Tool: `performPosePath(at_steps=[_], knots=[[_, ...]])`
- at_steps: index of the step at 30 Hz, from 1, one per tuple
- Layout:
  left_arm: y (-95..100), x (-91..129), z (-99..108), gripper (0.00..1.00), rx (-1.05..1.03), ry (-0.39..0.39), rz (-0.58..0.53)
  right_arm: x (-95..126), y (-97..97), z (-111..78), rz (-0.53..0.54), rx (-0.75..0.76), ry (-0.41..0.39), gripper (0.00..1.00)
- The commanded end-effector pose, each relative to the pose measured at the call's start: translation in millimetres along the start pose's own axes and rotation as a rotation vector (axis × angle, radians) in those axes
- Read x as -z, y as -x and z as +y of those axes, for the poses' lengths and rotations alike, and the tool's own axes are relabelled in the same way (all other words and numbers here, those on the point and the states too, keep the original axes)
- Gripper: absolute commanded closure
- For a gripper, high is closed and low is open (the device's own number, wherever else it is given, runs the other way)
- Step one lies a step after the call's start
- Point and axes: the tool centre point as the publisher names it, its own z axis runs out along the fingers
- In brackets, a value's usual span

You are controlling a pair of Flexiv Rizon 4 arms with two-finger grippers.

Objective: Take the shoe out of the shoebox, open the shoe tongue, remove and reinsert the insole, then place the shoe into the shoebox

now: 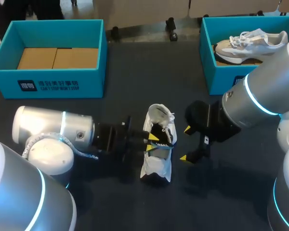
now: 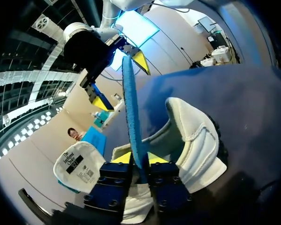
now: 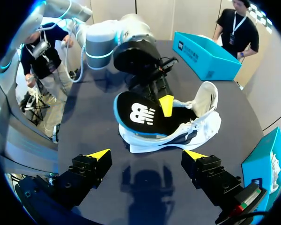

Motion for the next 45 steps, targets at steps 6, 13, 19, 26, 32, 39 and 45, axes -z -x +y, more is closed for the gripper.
performPosePath(at_steps=[6,13,19,26,32,39,45], knots=[[-0.2,11,-22,0.73,0.003,-0.054,0.003,0,-0.8,-1.1,-0.001,0.001,0.003,0.00],[-8.2,6,-19,1.00,0.013,-0.052,0.053,0,-0.8,-1.1,-0.001,0.001,0.003,0.00],[-8.1,2,-6,1.00,-0.012,-0.026,0.069,0,-0.8,-1.1,-0.001,0.001,0.003,0.00],[-9.4,-1,6,1.00,-0.043,0.002,0.082,0,-0.8,-1.1,-0.001,0.001,0.003,0.00],[-7.1,0,7,1.00,-0.048,0.016,0.073,0,-0.8,-1.1,-0.001,0.001,0.003,0.00],[-3.0,11,-16,0.66,-0.041,-0.043,0.068,0,-0.8,-1.1,-0.001,0.001,0.003,0.00],[-8.5,6,-18,1.00,-0.040,-0.052,0.094,0,-0.8,-1.1,-0.001,0.001,0.003,0.00]])
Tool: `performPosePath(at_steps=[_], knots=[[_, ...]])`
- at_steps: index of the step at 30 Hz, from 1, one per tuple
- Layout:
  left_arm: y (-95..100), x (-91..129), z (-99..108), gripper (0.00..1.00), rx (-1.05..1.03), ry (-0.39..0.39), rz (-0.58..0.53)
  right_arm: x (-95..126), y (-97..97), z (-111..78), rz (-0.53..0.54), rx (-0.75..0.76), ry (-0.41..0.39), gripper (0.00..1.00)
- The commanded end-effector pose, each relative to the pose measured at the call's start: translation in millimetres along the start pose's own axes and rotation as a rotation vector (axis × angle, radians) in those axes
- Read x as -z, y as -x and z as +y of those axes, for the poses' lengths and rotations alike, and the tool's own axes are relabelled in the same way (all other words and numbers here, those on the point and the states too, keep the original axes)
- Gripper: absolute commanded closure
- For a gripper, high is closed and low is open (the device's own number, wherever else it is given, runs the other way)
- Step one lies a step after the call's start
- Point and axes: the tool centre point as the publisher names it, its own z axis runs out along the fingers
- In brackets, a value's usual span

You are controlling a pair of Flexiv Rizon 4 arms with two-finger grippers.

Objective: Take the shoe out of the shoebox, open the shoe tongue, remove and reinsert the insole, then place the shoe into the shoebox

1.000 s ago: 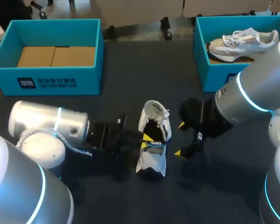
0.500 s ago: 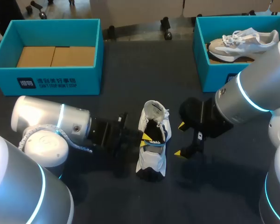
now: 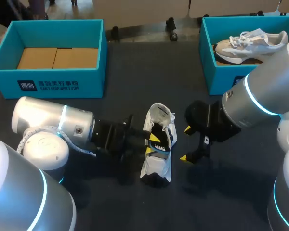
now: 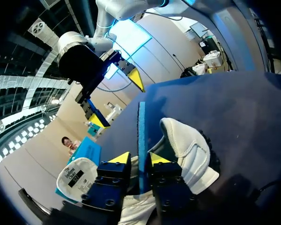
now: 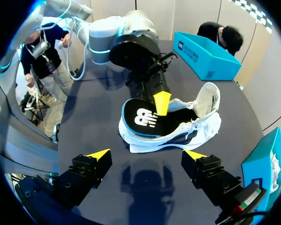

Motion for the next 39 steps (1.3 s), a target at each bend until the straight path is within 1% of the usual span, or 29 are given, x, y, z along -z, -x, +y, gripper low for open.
performPosePath(at_steps=[1,6,17,20,22,23,24,27,30,32,34,35,39], knots=[[-5.5,0,2,1.00,-0.003,0.011,0.029,0,-0.8,-1.1,-0.001,0.001,0.003,0.00],[-11.4,-3,8,1.00,-0.018,0.024,0.065,0,-0.8,-1.1,-0.001,0.001,0.003,0.00],[-10.4,-9,28,1.00,-0.098,0.094,0.081,0,-0.8,-1.1,-0.001,0.001,0.003,0.00],[-10.9,-8,30,1.00,-0.102,0.101,0.079,0,-0.8,-1.1,-0.001,0.001,0.003,0.00],[-8.5,-5,26,1.00,-0.079,0.095,0.065,0,-0.8,-1.1,-0.001,0.001,0.003,0.00],[-7.2,-3,23,0.69,-0.074,0.090,0.060,0,-0.8,-1.1,-0.001,0.001,0.003,0.00],[-5.8,0,19,0.61,-0.070,0.081,0.056,0,-0.8,-1.1,-0.001,0.001,0.003,0.00],[-4.0,4,9,0.56,-0.067,0.056,0.048,0,-0.8,-1.1,-0.001,0.001,0.003,0.00],[-3.7,7,0,0.58,-0.060,0.034,0.052,0,-0.8,-1.1,-0.001,0.001,0.003,0.00],[-5.0,7,-4,0.66,-0.057,0.026,0.058,0,-0.8,-1.1,-0.001,0.001,0.003,0.00],[-7.1,6,-5,0.86,-0.050,0.020,0.067,0,-0.8,-1.1,-0.001,0.001,0.003,0.00],[-9.1,4,-4,1.00,-0.050,0.020,0.075,0,-0.8,-1.1,-0.001,0.001,0.003,0.00],[-15.8,0,1,1.00,-0.055,0.027,0.110,0,-0.8,-1.1,-0.001,0.001,0.003,0.00]])
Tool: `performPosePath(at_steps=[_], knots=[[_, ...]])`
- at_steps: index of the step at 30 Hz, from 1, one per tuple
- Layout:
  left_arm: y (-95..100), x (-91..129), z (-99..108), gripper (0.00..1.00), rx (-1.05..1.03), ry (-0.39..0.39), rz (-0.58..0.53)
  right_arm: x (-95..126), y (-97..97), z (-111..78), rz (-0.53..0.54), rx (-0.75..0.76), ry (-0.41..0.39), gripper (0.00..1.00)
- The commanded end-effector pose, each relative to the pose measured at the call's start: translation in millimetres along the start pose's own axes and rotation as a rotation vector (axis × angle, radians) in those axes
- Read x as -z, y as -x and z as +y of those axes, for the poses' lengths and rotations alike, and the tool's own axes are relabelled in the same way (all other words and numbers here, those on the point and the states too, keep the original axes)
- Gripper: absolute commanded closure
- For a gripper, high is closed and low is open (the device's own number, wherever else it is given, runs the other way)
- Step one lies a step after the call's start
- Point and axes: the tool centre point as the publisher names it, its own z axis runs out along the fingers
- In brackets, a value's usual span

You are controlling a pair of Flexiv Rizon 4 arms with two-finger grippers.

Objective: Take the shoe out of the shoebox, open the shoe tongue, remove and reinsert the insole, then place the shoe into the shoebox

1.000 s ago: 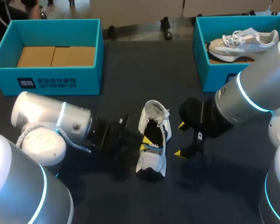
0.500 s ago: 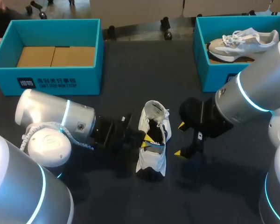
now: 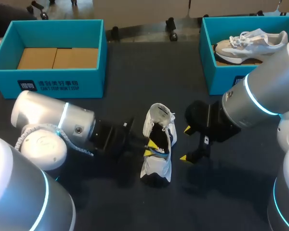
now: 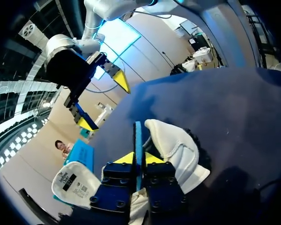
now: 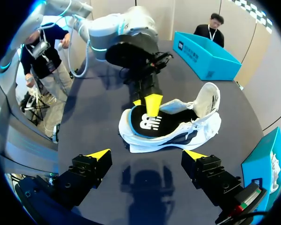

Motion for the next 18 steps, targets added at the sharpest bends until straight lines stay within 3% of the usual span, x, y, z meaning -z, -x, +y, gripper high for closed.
performPosePath(at_steps=[1,13,17,18], knots=[[-0.8,-5,4,1.00,0.000,0.008,0.023,0,-0.8,-1.0,-0.001,0.001,0.003,0.00],[0.1,-14,33,1.00,-0.064,0.092,0.028,0,-0.8,-1.0,-0.001,0.001,0.003,0.00],[2.2,-11,28,1.00,-0.055,0.084,0.016,0,-0.8,-1.0,-0.001,0.001,0.003,0.00],[3.2,-10,25,0.88,-0.048,0.082,0.012,0,-0.8,-1.0,-0.001,0.001,0.003,0.00]])
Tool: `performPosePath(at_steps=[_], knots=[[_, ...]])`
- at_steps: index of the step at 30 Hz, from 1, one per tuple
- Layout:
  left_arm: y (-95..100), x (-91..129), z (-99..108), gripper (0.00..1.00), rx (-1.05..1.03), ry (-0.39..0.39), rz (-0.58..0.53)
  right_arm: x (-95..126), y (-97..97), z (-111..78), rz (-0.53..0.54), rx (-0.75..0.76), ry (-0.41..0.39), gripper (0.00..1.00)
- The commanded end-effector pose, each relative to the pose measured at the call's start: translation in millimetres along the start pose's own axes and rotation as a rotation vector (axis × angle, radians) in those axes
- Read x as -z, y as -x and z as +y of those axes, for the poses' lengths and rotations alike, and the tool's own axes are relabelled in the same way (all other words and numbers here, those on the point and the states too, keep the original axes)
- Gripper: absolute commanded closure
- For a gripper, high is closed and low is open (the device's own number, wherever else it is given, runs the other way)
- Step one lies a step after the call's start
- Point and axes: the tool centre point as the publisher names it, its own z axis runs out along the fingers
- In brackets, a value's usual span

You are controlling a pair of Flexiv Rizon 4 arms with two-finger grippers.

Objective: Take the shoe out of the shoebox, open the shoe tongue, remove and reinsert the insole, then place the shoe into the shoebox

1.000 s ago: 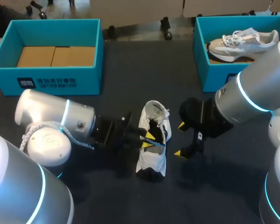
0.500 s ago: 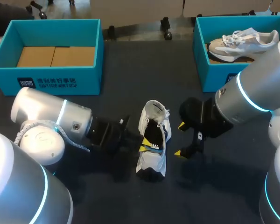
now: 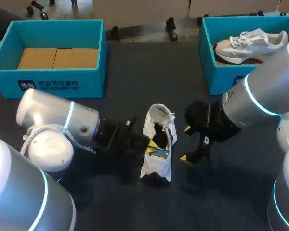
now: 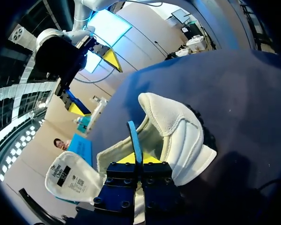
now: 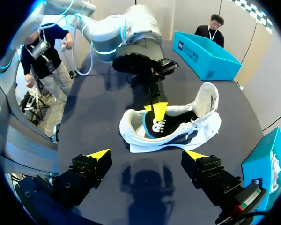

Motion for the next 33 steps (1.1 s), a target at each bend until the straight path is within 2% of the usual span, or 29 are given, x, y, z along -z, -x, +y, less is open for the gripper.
performPosePath(at_steps=[1,4,7,10,12,25,27,28,29,30,33], knots=[[1.8,1,-6,0.64,0.015,-0.014,-0.016,0,-0.8,-1.1,-0.001,0.001,0.003,0.00],[4.6,7,-16,0.61,0.019,-0.040,-0.024,0,-0.8,-1.1,-0.001,0.001,0.003,0.00],[7.3,11,-24,0.65,0.016,-0.061,-0.031,0,-0.8,-1.1,-0.001,0.001,0.003,0.00],[7.5,11,-28,0.82,0.022,-0.072,-0.031,0,-0.8,-1.1,-0.001,0.001,0.003,0.00],[5.6,10,-29,1.00,0.028,-0.083,-0.023,0,-0.8,-1.1,-0.001,0.001,0.003,0.00],[-2.8,8,-22,1.00,0.044,-0.052,0.017,0,-0.8,-1.1,-0.001,0.001,0.003,0.00],[0.9,13,-26,0.52,0.054,-0.055,0.007,0,-0.8,-1.1,-0.001,0.001,0.003,0.00],[2.6,15,-27,0.20,0.053,-0.055,0.005,0,-0.8,-1.1,-0.001,0.001,0.003,0.00],[4.5,17,-28,0.05,0.053,-0.055,0.004,0,-0.8,-1.1,-0.001,0.001,0.003,0.00],[6.2,19,-29,0.01,0.048,-0.056,0.000,0,-0.8,-1.1,-0.001,0.001,0.003,0.00],[11.7,25,-33,0.00,0.043,-0.059,-0.004,0,-0.8,-1.1,-0.001,0.001,0.003,0.00]])
